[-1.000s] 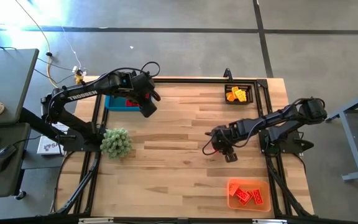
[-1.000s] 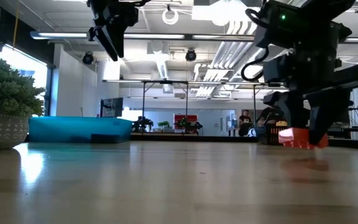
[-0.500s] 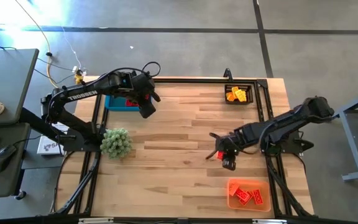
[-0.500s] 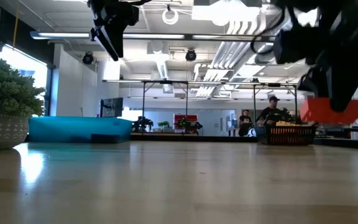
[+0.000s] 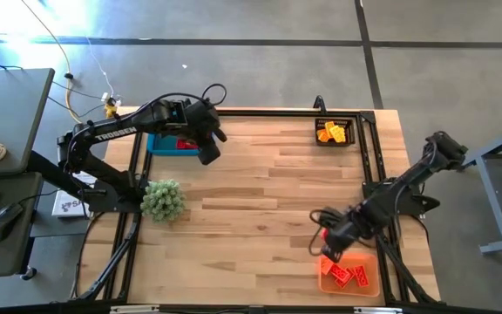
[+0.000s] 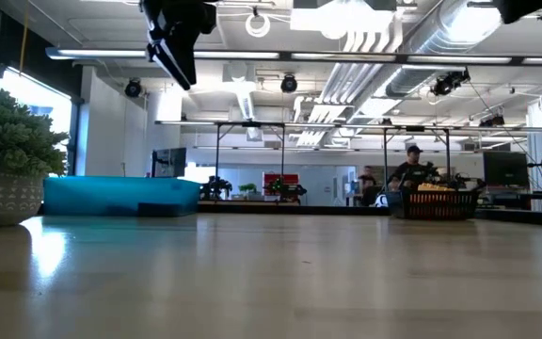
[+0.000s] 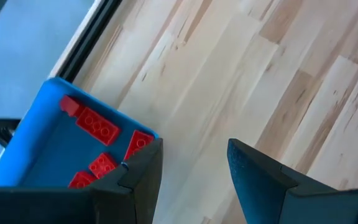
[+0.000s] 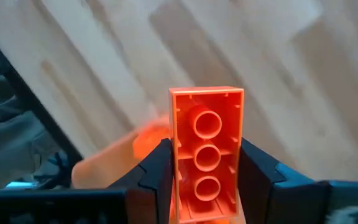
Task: Sort & place blocks by color
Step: Put the orange game piece into the orange bin, then return to Home Position
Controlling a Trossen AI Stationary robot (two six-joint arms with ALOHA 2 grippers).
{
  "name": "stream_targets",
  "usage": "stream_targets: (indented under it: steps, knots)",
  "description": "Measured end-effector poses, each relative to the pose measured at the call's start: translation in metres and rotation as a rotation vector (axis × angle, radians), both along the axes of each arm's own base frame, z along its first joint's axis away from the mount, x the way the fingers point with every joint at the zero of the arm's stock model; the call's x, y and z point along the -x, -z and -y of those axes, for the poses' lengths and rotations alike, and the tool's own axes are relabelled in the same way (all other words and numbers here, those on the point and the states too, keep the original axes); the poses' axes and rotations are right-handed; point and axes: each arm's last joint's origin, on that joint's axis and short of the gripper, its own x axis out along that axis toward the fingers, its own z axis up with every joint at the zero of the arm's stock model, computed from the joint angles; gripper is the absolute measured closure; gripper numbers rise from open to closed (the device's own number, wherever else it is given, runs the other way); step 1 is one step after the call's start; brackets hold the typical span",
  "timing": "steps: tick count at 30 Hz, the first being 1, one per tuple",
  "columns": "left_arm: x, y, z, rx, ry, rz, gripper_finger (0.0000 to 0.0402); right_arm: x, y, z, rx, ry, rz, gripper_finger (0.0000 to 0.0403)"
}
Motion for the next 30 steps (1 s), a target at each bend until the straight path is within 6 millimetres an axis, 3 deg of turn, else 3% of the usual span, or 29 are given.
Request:
stream_targets:
  steps: [12, 15, 24, 30]
  knots:
    - [-0.004, -0.002, -0.002, -0.046, 0.062, 0.023, 0.0235, 0.01, 0.032, -0.057, -0.133, 0.039, -0.163, 0.0292]
    - [-0.005, -0.003, -0.002, -0.051, 0.062, 0.032, 0.0235, 0.012, 0.037, -0.063, -0.141, 0.054, -0.203, 0.0277]
    - [-0.007, -0.004, -0.003, -0.053, 0.043, 0.071, 0.0235, 0.017, 0.04, -0.07, -0.152, 0.07, -0.239, 0.018]
    - [-0.008, -0.004, -0.002, -0.004, 0.023, 0.104, 0.0235, 0.018, 0.036, -0.067, -0.118, 0.052, -0.17, 0.0165]
